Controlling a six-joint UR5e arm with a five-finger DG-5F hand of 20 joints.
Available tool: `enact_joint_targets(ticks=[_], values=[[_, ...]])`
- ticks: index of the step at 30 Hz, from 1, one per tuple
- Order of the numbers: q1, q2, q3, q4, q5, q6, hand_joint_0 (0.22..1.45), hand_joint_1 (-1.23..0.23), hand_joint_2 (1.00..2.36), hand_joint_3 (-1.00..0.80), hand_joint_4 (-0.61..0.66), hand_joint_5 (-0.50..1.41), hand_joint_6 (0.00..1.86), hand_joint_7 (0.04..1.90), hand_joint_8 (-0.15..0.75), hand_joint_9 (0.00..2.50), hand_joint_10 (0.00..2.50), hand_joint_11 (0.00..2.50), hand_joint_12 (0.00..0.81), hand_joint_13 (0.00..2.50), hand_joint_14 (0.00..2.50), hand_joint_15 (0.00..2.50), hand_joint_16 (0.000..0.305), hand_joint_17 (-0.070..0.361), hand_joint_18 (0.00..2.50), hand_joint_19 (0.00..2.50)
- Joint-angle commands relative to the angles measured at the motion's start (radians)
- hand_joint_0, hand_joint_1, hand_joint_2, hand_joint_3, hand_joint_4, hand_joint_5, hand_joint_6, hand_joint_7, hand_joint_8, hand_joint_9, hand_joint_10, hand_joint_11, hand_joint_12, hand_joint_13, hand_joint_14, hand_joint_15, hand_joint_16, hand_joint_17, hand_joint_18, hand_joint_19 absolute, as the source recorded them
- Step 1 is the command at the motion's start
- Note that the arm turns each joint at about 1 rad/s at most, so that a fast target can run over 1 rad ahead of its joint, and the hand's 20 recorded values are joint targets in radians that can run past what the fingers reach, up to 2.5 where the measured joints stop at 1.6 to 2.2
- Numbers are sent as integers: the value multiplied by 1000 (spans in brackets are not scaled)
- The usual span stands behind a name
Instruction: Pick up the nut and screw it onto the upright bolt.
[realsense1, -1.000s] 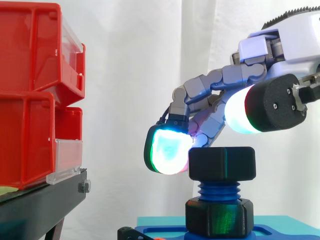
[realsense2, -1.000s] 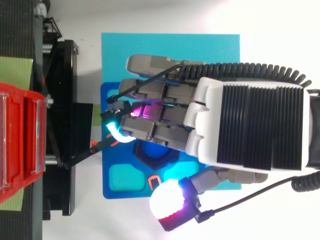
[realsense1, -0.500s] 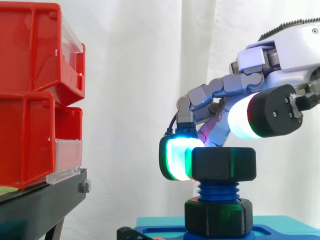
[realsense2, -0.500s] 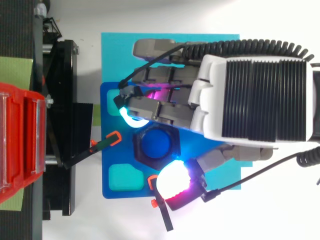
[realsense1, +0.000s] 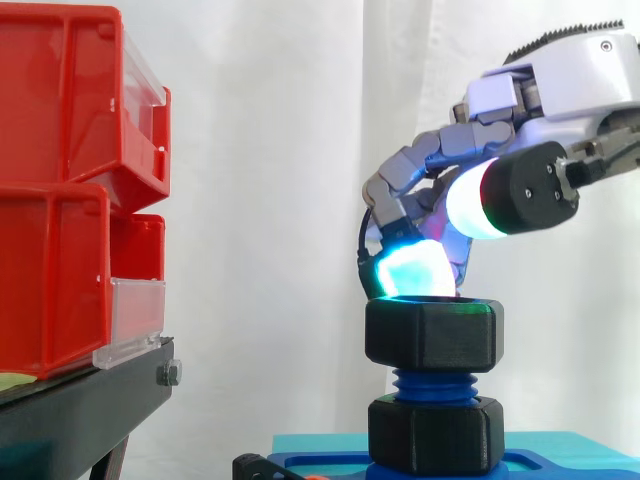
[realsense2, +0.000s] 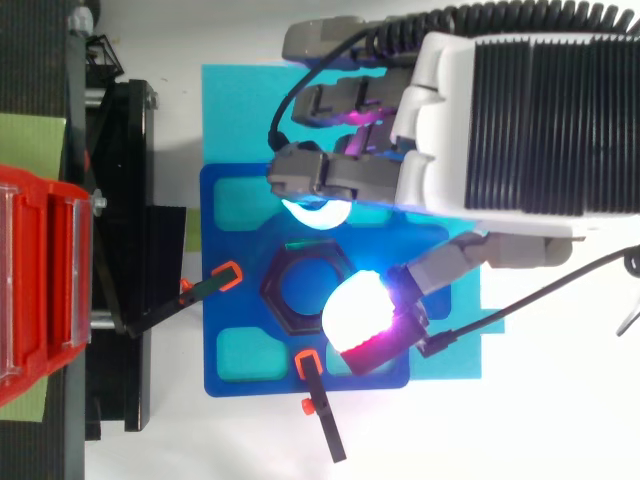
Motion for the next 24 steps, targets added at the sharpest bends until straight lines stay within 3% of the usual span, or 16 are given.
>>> enact_joint_targets(ticks=[1,10,14,17,20,24], values=[[-5,0,23,-23,-6,-9,505,-247,1000,-500,199,6,539,1519,288,1077,0,0,184,800,0,0,6,14,340,0],[-8,0,39,-4,-6,-13,499,-238,1000,-500,278,-63,504,1050,272,1055,0,0,194,781,0,0,11,24,325,0],[1,-2,37,25,-3,-15,495,-234,1000,-500,240,-90,503,834,250,997,0,0,201,744,0,0,16,35,312,0],[5,-2,37,31,1,-13,489,-229,1000,-500,205,-112,502,690,218,874,0,0,220,607,0,0,21,47,151,0],[19,-9,36,48,2,-10,481,-213,1000,-500,195,-128,501,606,189,703,0,0,240,474,0,0,26,59,6,0],[27,-9,36,48,4,-9,474,-196,1000,-500,181,-139,500,561,175,597,0,0,250,406,0,0,28,64,0,0]])
